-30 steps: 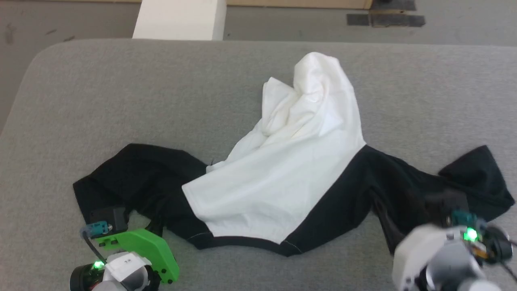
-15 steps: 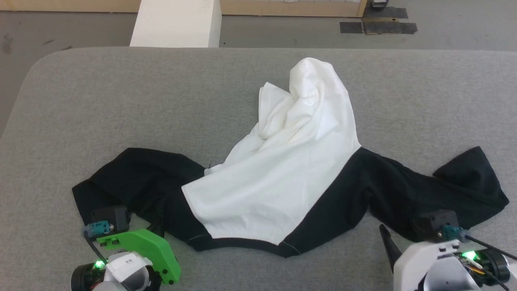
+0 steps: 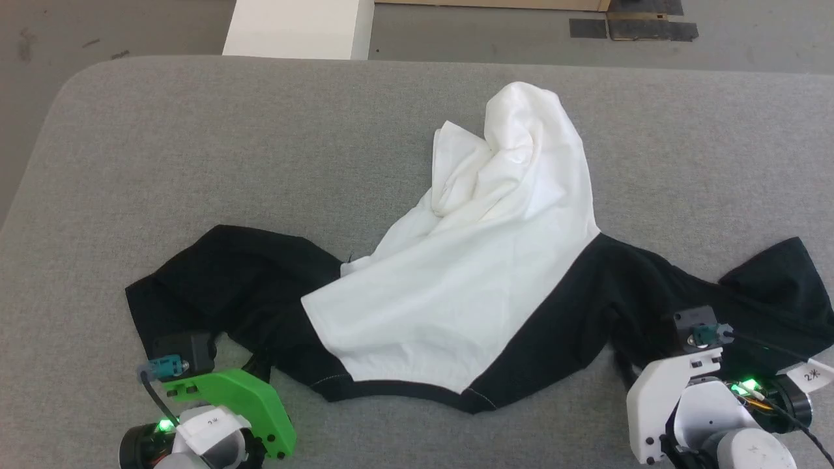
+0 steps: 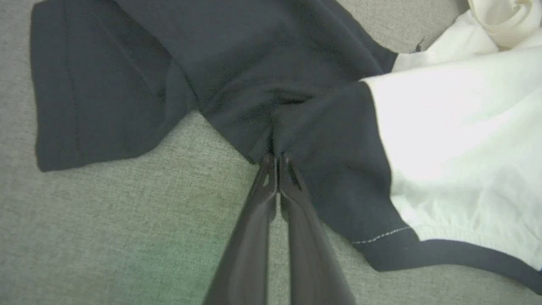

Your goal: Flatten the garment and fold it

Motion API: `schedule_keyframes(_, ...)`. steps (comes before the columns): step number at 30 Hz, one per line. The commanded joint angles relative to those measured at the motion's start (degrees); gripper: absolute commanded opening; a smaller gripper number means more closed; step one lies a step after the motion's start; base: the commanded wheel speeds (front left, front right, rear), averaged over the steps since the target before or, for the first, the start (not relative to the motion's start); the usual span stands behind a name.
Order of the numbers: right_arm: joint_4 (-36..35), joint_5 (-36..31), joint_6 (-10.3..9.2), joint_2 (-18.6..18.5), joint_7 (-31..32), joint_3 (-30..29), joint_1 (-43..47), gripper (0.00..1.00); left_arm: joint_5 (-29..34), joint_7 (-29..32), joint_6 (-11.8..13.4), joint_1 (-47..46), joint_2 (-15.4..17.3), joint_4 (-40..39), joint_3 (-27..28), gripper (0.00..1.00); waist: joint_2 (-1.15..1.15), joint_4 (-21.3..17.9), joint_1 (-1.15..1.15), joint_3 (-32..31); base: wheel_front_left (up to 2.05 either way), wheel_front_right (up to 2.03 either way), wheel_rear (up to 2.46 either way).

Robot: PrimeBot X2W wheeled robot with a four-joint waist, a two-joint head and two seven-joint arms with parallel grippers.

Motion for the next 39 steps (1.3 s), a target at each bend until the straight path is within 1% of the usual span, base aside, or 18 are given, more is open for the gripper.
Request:
schedule_keyframes(1, 2.23, -0.48, -0.09, 0.14, 2.13, -0.03, 0.84, 0.0, -0.29, -0.06, 0.29, -0.48, 0.24, -0.11, -0.01, 0.0, 0.44, -0.05, 0.0, 0.09, 0.0, 0.0, 0.0)
schedule_keyframes(6, 1.42, -0.3, -0.09, 0.14, 2.26, -0.28, 0.56, 0.0, -0.48, -0.04, 0.42, -0.33, 0.37, -0.04, 0.0, 0.0, 0.44, -0.47, 0.0, -0.13, 0.0, 0.0, 0.0)
schedule_keyframes(10, -0.44, 1.87, -0.09, 0.15, -0.41, -1.32, 0.96, 0.0, -0.71, -0.73, -0.15, -0.45, 0.48, -0.26, -0.09, 0.0, 0.44, -0.62, 0.0, -1.09, 0.0, 0.0, 0.0)
schedule_keyframes(12, -2.71, 3.92, -0.09, 0.16, -2.06, -2.13, 1.54, 0.0, -1.11, -1.46, -0.7, -0.51, 0.49, -0.91, 0.09, 0.0, 0.44, -0.63, 0.0, -1.95, 0.0, 0.0, 0.0)
schedule_keyframes(15, -8.23, 5.66, -0.09, 0.16, -3.62, -3.13, 2.34, 0.0, -3.08, -2.61, -2.12, -0.62, 0.2, -3.61, 0.97, 0.0, 0.44, -0.99, 0.0, -3.38, 0.0, 0.0, 0.0)
schedule_keyframes(20, -18.43, 4.22, -0.09, -0.26, -2.56, -4.11, 1.42, 0.0, -7.4, -2.36, -5.95, -2.28, 0.98, -9.67, 2.28, 0.0, 0.44, -1.73, 0.0, -5.12, 0.0, 0.0, 0.0)
schedule_keyframes(22, -21.6, 3.75, -0.09, -1.76, -1.25, -3.98, -0.13, 0.0, -8.69, -1.23, -7.27, -3.79, 1.99, -11.92, 2.66, 0.0, 0.44, -2.01, 0.0, -5.56, 0.0, 0.0, 0.0)
schedule_keyframes(25, -23.85, 3.74, -0.09, -5.61, 1.09, -3.62, -3.98, 0.0, -10.07, 1.3, -8.71, -7.28, 3.89, -14.3, 3.15, 0.0, 0.44, -2.32, 0.0, -5.71, 0.0, 0.0, 0.0)
schedule_keyframes(27, -24.31, 4.24, -0.09, -8.19, 2.58, -3.18, -7.24, 0.0, -11.02, 3.09, -9.39, -10.26, 4.9, -15.16, 3.44, 0.0, 0.44, -2.46, 0.0, -5.29, 0.0, 0.0, 0.0)
schedule_keyframes(30, -23.86, 5.15, -0.09, -11.62, 4.73, -2.3, -12.75, 0.0, -13.23, 5.3, -9.89, -15.62, 5.36, -15.49, 4.23, 0.0, 0.44, -2.57, 0.0, -4.09, 0.0, 0.0, 0.0)
schedule_keyframes(34, -20.42, 6.63, -0.09, -15.57, 7.06, -0.68, -22.15, 0.0, -15.79, 7.31, -9.4, -24.74, 5.11, -13.69, 5.83, 0.0, 0.44, -2.87, 0.0, -0.79, 0.0, 0.0, 0.0)
schedule_keyframes(39, -12.72, 8.48, -0.09, -18.3, 7.75, 2.38, -37.25, 0.0, -16.24, 8.56, -8.13, -38.82, 5.27, -8.32, 7.31, 0.0, 0.44, -3.59, 0.0, 5.11, 0.0, 0.0, 0.0)
